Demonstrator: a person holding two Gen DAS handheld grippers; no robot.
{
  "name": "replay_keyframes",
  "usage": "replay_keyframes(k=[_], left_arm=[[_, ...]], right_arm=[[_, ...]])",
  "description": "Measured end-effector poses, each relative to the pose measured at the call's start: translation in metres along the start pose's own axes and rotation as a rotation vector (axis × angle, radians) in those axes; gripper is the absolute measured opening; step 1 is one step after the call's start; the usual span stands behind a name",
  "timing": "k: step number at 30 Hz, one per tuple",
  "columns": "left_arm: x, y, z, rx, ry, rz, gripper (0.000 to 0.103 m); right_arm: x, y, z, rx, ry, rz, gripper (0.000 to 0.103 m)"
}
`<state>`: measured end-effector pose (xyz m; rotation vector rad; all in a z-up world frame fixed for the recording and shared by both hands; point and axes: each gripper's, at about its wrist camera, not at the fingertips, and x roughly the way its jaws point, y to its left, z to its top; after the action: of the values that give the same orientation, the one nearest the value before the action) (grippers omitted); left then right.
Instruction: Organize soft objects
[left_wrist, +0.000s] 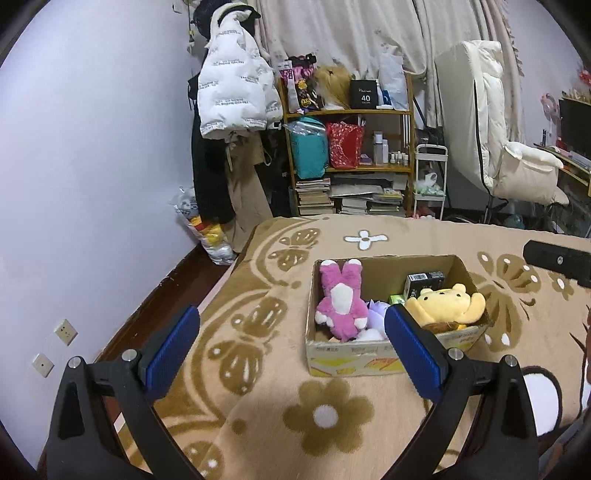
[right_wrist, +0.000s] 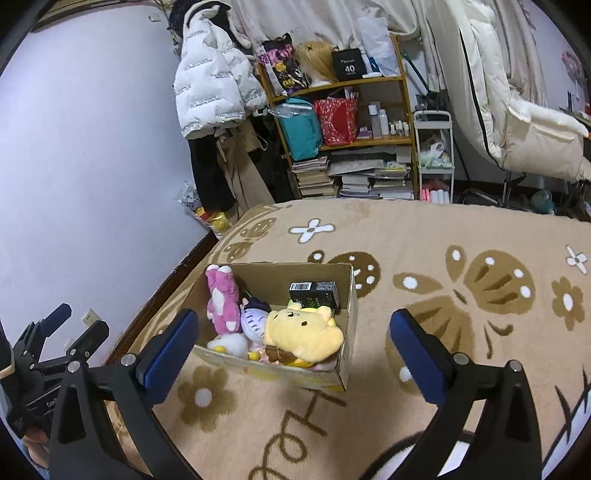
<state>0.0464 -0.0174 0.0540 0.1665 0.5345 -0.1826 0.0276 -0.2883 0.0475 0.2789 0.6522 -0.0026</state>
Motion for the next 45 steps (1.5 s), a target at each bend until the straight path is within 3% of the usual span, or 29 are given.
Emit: replay_keyframes(k=[15,27,33,45], left_arm=[[-0.041,-0.002,-0.028,0.031,-0.084,0.036,0.100],[-0.024,-0.003,-0.049,0.020,-0.072,0.046,0.100],[-0.013,-0.006,-0.060,0.021,-0.041,0.046,0.100],[-0.009,-0.009,-0.064,0.038,-0.049,0.026,0.100]], right_arm=[[-0.041,-0.003,-0.032,-0.042,-0.045,-0.044,0.103],[-0.027,-0.014,-0.055,-0.047,-0.074,-0.096,0.103],[-0.015,-0.013,-0.063,-0.075,-0.042,-0.114,0.103],[-0.014,-0.010,-0.069,-0.080,-0.051,-0.145,0.103]])
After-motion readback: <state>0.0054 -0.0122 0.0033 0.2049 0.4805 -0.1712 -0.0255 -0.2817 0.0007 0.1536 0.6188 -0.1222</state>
